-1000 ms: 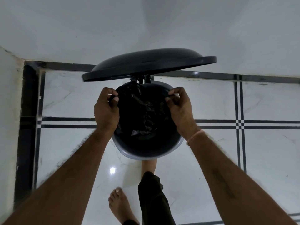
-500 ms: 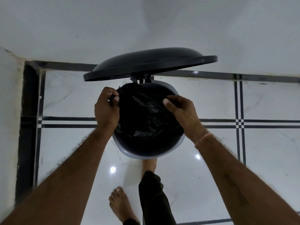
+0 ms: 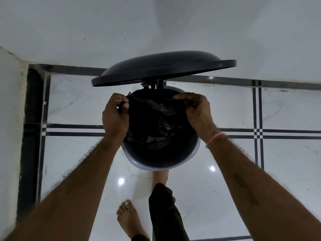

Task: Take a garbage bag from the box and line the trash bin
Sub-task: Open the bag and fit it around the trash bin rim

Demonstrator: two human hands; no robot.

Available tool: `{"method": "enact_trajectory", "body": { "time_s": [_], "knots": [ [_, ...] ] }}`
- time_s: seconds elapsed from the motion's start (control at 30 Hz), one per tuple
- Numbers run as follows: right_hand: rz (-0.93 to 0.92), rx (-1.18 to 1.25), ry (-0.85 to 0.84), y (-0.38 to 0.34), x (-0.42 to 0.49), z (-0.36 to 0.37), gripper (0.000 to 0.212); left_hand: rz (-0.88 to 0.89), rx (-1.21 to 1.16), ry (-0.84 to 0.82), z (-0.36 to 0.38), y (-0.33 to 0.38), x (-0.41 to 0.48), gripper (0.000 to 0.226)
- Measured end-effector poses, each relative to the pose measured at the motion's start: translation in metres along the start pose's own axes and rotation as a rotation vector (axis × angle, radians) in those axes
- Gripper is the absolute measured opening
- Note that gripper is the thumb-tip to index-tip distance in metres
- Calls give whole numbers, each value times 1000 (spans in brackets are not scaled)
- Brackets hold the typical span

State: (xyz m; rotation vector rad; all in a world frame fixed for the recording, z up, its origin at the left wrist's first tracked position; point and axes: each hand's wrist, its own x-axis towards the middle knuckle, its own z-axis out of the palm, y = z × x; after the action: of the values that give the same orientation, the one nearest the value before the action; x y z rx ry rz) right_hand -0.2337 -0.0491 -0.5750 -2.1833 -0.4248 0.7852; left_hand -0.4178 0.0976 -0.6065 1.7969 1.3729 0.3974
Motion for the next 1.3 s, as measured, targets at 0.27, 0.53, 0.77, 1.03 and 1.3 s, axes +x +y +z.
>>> {"method": "enact_trajectory", "body": {
  "time_s": [0.27,0.53,0.77,1.03,1.3],
  "knots": [
    [-196,-391,110,-18,21,-2,39,34,-41,-5,0,-3,-1,13],
    [176,-198,-148,-11,42,-27,30,-28,-128,-45,-1,-6,3,16],
    [317,106,-104,27,10,-45,24,-201,-251,-55,-3,-9,6,16],
    [481,300,295,54,-39,-28,25,-336,-470,-84,-14,-18,-18,12],
    [485,240,352,54,-72,-23,20,-600,-637,68,-16,-25,-60,10]
  ]
}}
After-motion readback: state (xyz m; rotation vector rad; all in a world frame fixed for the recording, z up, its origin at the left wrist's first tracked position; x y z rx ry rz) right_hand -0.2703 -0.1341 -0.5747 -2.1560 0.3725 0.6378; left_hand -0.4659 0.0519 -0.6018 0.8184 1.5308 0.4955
